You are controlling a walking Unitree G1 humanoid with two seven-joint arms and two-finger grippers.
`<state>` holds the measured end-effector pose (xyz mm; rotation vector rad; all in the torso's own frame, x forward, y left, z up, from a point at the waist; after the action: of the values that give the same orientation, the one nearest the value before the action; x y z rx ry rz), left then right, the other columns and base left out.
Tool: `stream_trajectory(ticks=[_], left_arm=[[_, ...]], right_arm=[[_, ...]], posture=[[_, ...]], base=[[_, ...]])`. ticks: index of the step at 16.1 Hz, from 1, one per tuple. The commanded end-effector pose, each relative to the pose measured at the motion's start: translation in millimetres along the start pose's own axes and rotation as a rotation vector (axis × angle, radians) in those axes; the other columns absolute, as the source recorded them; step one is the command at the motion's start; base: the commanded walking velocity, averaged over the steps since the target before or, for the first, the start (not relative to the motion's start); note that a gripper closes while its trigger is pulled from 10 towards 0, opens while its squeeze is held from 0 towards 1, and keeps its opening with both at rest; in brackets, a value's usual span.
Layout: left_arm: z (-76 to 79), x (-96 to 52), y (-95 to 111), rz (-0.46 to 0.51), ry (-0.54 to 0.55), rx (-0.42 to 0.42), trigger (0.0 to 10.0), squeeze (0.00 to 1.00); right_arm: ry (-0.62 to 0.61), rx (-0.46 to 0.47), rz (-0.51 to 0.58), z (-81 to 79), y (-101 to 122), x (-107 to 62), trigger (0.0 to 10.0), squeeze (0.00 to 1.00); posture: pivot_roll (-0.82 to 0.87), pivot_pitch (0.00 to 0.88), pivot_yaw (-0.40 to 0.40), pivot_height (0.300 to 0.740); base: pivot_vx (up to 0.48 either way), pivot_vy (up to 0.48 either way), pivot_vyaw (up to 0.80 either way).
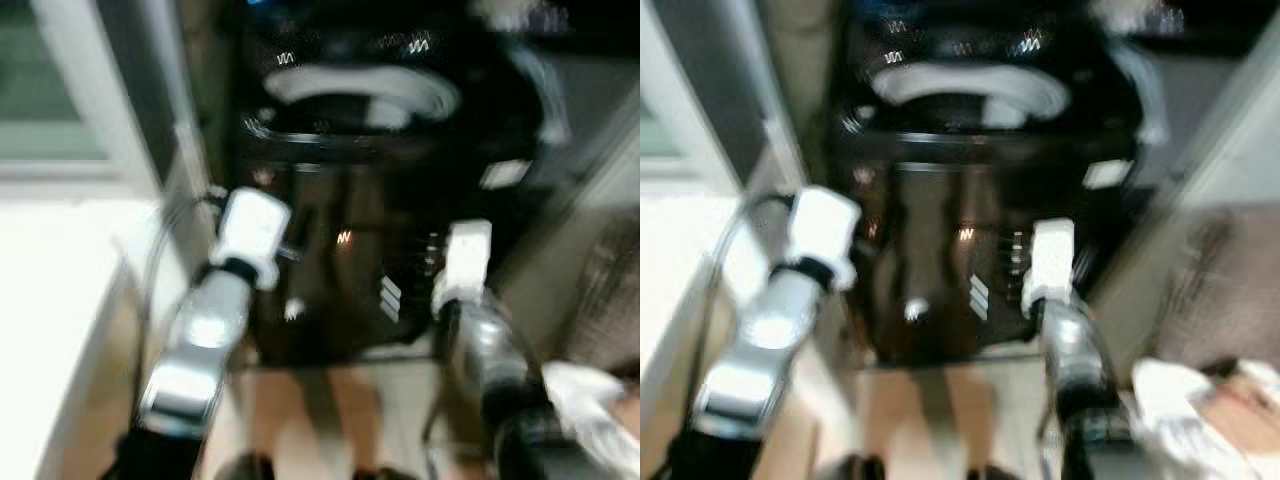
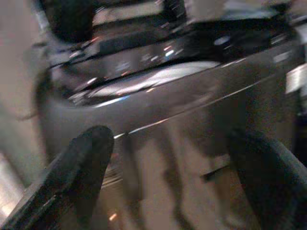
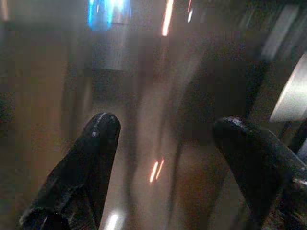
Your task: Clothes washing
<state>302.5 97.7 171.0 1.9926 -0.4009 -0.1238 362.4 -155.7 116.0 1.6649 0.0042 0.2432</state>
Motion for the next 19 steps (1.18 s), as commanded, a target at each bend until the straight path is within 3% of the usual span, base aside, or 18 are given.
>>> stream_trajectory(ticks=[1, 5, 7, 14, 19], left_arm=[[-6.6, -1.4, -0.9, -0.001, 0.02, 0.014, 10.0, 0.0], [-0.7, -6.4, -20.3, -0.067, 0.051, -0.059, 10.0, 0.0], [-3.3, -4.4, -26.9, -0.104, 0.107, -0.074, 10.0, 0.0], [-1.1, 0.2, -24.7, -0.083, 0.09, -0.045, 10.0, 0.0], [-1.9, 0.5, -25.7, -0.088, 0.109, -0.059, 10.0, 0.0]], right_arm=[[0.005, 0.012, -0.007, -2.0, -5.2, -4.6, 10.0, 0.0], [0.03, 0.009, -0.034, -6.6, -3.2, -29.6, 10.0, 0.0], [0.035, 0.021, -0.046, -10.7, -3.7, -24.8, 10.0, 0.0], [0.063, 0.041, -0.095, -22.4, 0.3, -18.6, 10.0, 0.0], [0.065, 0.028, -0.128, -21.4, 0.1, -16.3, 10.0, 0.0]], posture=[[-0.02, 0.0, -0.065, 0.74], [-0.03, 0.0, -0.061, 0.74], [-0.03, 0.0, -0.058, 0.74], [-0.04, 0.0, -0.052, 0.74], [-0.03, 0.0, -0.059, 0.74]], base=[[0.0, 0.0, 0.0], [0.0, 0.0, 0.0], [0.0, 0.0, 0.0], [0.0, -0.134, 0.0], [0.0, -0.123, 0.0]])
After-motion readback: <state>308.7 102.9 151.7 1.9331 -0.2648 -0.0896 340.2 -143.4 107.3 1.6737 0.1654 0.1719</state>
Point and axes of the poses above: a point about 5 cm out from each wrist's last joint towards the gripper, its own x axis pointing out of the wrist towards the gripper, its own y axis along the axis of the wrist's last joint, z = x × y, the point moved 2 cm from there along x, pointing out of the wrist towards the gripper, and after that the axes turned 10 degrees about x, right-handed, at the moved point
